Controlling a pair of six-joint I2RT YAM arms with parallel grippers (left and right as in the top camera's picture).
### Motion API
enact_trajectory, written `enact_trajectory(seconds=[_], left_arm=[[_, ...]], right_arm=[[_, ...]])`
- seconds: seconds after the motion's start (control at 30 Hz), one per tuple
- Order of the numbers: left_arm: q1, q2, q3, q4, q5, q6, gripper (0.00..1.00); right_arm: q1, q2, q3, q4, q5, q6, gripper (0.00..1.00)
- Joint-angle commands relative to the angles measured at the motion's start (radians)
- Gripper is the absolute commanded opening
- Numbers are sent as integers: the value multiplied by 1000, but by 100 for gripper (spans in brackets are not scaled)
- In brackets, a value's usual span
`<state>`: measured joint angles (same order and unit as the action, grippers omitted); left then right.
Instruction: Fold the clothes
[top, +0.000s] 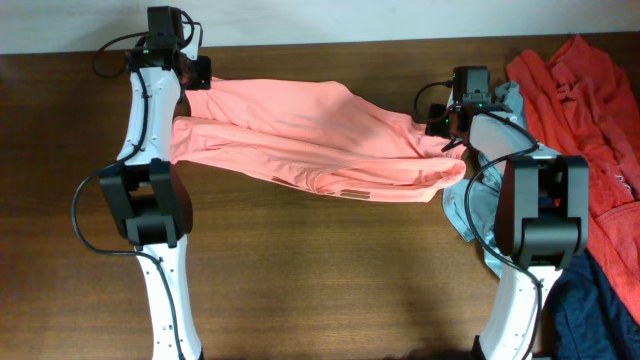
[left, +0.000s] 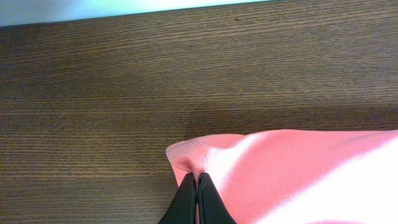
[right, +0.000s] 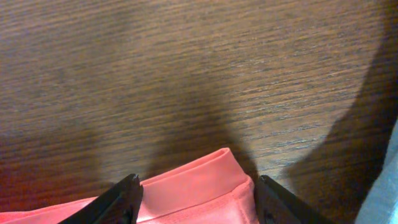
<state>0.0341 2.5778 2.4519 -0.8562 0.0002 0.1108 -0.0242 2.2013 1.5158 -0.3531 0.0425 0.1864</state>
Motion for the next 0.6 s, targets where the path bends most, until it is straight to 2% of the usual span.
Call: enact_trajectory(seconds=[0.0, 0.1, 0.23, 0.3, 0.47, 0.57], left_arm=[[-1, 8, 16, -1, -7, -12, 0], [-1, 8, 16, -2, -7, -12, 0], [-1, 8, 16, -2, -7, -12, 0], [-1, 8, 16, 2, -8, -12, 0], [-1, 8, 16, 26, -42, -5, 0], [4, 8, 16, 35, -60, 3, 0]], right_arm=[[5, 29, 10, 11, 19, 15, 53], [5, 31, 10, 6, 18, 14, 42], [5, 31, 11, 7, 14, 14, 21], [5, 31, 17, 10, 1, 14, 6], [5, 30, 63, -21, -16, 13, 4], [0, 27, 137, -97, -15, 13, 4]])
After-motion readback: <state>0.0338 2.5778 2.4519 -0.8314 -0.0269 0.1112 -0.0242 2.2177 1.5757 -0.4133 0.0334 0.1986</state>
